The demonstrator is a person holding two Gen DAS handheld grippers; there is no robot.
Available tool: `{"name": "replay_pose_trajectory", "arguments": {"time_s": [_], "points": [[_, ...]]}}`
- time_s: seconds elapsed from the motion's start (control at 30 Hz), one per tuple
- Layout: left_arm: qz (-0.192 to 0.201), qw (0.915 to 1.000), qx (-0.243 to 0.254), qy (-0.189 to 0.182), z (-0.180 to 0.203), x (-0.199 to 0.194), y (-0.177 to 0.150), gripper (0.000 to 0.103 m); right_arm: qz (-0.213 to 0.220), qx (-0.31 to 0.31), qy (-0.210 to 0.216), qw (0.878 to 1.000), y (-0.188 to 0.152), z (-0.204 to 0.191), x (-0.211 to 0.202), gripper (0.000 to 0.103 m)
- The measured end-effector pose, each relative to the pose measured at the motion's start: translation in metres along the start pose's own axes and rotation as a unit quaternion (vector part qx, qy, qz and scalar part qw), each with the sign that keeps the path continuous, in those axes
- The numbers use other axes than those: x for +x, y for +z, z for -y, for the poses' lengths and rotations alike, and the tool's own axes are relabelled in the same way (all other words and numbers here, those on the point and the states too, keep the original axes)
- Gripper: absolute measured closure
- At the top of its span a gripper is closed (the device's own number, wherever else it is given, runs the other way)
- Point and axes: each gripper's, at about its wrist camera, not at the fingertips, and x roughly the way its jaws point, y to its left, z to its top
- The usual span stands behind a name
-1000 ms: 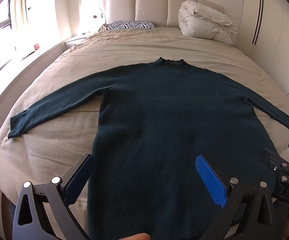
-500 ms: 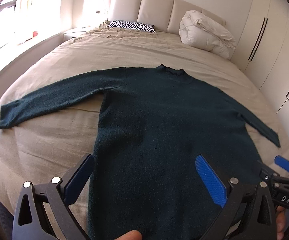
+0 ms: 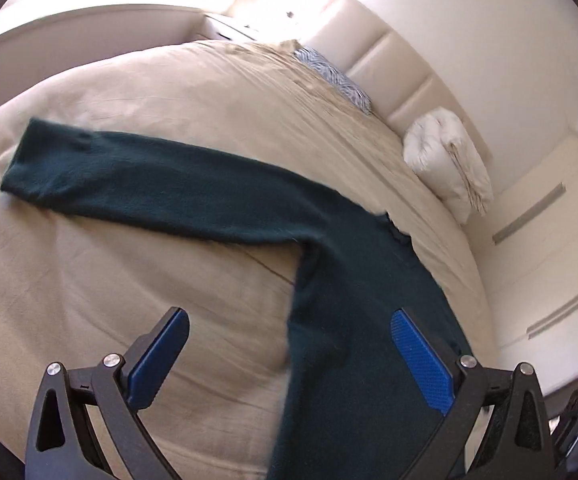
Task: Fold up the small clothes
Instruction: 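Grasp the sweater sleeve cuff with the left gripper and lift it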
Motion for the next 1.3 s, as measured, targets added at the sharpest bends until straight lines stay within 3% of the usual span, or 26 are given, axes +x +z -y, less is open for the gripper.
{"name": "replay_pose_trajectory", "arguments": {"time_s": [0.1, 0.23, 0.27, 0.3, 0.4, 0.53, 0.67, 0.73, 0.8, 0.87, 0.97, 1.07, 1.17, 1.23, 1.3], "points": [[0.043, 0.9944, -0.096, -0.005, -0.061, -0.012, 0.020, 0.000, 0.002, -0.006, 0.014, 1.000, 0.009, -0.012, 0.003, 0.000], [0.081, 0.9696, -0.230, -0.020, -0.139, -0.018, 0.036, 0.002, -0.006, -0.008, 0.026, 1.000, 0.020, -0.026, 0.016, 0.000], [0.090, 0.9636, -0.251, -0.022, -0.151, -0.019, 0.037, 0.008, -0.007, -0.007, 0.032, 0.999, 0.022, -0.029, 0.019, 0.000], [0.096, 0.9582, -0.268, -0.024, -0.161, -0.019, 0.037, 0.016, -0.010, -0.007, 0.035, 0.999, 0.022, -0.033, 0.022, 0.000], [0.111, 0.9423, -0.313, -0.045, -0.179, -0.013, 0.040, 0.024, -0.021, -0.009, 0.043, 0.999, 0.023, -0.042, 0.035, 0.003], [0.132, 0.9319, -0.335, -0.045, -0.181, -0.008, 0.043, 0.024, -0.045, -0.010, 0.054, 0.998, 0.022, -0.048, 0.060, 0.017], [0.150, 0.9183, -0.364, -0.043, -0.184, 0.003, 0.049, 0.026, -0.045, -0.006, 0.065, 0.997, 0.023, -0.049, 0.066, 0.019], [0.151, 0.9185, -0.364, -0.034, -0.188, 0.007, 0.055, 0.039, -0.037, -0.008, 0.068, 0.997, 0.024, -0.046, 0.065, 0.020], [0.144, 0.9226, -0.357, -0.018, -0.187, 0.015, 0.061, 0.072, -0.031, -0.006, 0.071, 0.997, 0.024, -0.041, 0.062, 0.021], [0.131, 0.9296, -0.344, -0.006, -0.184, 0.025, 0.069, 0.090, -0.029, -0.001, 0.075, 0.997, 0.025, -0.033, 0.061, 0.025], [0.131, 0.9482, -0.289, 0.018, -0.163, 0.028, 0.085, 0.094, -0.028, 0.012, 0.077, 0.997, 0.025, -0.018, 0.063, 0.036], [0.134, 0.9721, -0.189, 0.033, -0.108, 0.032, 0.108, 0.095, -0.033, 0.038, 0.088, 0.995, 0.027, 0.004, 0.066, 0.042], [0.122, 0.9906, -0.053, 0.035, -0.026, 0.048, 0.122, 0.095, -0.039, 0.071, 0.100, 0.992, 0.031, 0.028, 0.074, 0.043], [0.103, 0.9922, 0.057, 0.042, 0.038, 0.070, 0.113, 0.095, -0.040, 0.095, 0.113, 0.988, 0.036, 0.045, 0.079, 0.043], [0.076, 0.9822, 0.164, 0.053, 0.095, 0.098, 0.085, 0.095, -0.044, 0.115, 0.132, 0.984, 0.042, 0.060, 0.087, 0.043]]}}
